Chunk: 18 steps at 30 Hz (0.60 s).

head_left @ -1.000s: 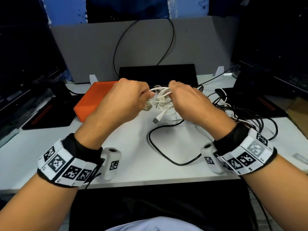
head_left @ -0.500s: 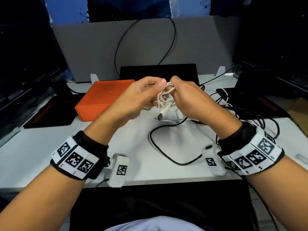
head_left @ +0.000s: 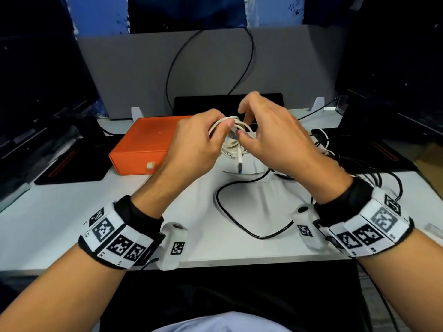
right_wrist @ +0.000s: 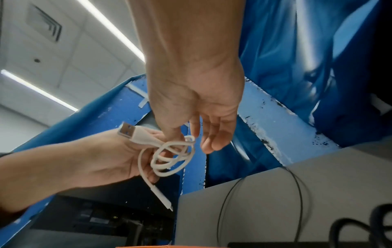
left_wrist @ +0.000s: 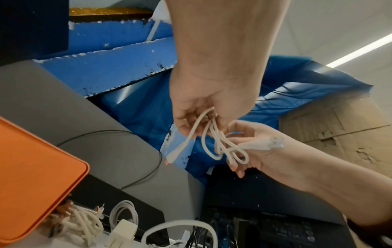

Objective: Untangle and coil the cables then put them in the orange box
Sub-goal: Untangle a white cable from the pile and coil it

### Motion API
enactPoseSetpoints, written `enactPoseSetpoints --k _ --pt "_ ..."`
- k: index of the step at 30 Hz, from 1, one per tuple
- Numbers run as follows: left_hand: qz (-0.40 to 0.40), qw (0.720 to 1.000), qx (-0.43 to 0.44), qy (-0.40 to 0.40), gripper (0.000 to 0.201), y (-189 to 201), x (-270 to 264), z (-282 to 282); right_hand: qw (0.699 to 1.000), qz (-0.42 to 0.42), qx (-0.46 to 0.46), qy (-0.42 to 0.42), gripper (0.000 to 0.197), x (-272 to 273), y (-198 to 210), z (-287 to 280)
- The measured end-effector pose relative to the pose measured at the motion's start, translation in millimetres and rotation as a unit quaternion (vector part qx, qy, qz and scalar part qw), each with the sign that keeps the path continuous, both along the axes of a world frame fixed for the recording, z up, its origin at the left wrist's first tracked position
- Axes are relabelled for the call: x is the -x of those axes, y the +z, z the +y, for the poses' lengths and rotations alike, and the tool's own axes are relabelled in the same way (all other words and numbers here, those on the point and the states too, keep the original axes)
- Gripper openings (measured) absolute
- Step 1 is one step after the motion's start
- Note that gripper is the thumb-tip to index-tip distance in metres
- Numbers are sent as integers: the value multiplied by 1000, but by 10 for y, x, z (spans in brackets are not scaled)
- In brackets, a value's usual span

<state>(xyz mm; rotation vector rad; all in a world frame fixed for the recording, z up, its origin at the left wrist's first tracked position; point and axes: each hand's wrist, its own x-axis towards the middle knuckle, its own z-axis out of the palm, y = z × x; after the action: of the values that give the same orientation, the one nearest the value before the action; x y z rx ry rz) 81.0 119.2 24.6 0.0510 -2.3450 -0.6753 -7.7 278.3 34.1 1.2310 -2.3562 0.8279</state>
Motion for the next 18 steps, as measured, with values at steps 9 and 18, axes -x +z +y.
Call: enactPoseSetpoints --k 9,18 --pt "1 996 -77 -43 25 93 -45 -72 858 -445 139 213 33 206 6 33" --pt "-80 947 -260 -173 28 168 -94 -93 838 -459 139 260 22 276 39 126"
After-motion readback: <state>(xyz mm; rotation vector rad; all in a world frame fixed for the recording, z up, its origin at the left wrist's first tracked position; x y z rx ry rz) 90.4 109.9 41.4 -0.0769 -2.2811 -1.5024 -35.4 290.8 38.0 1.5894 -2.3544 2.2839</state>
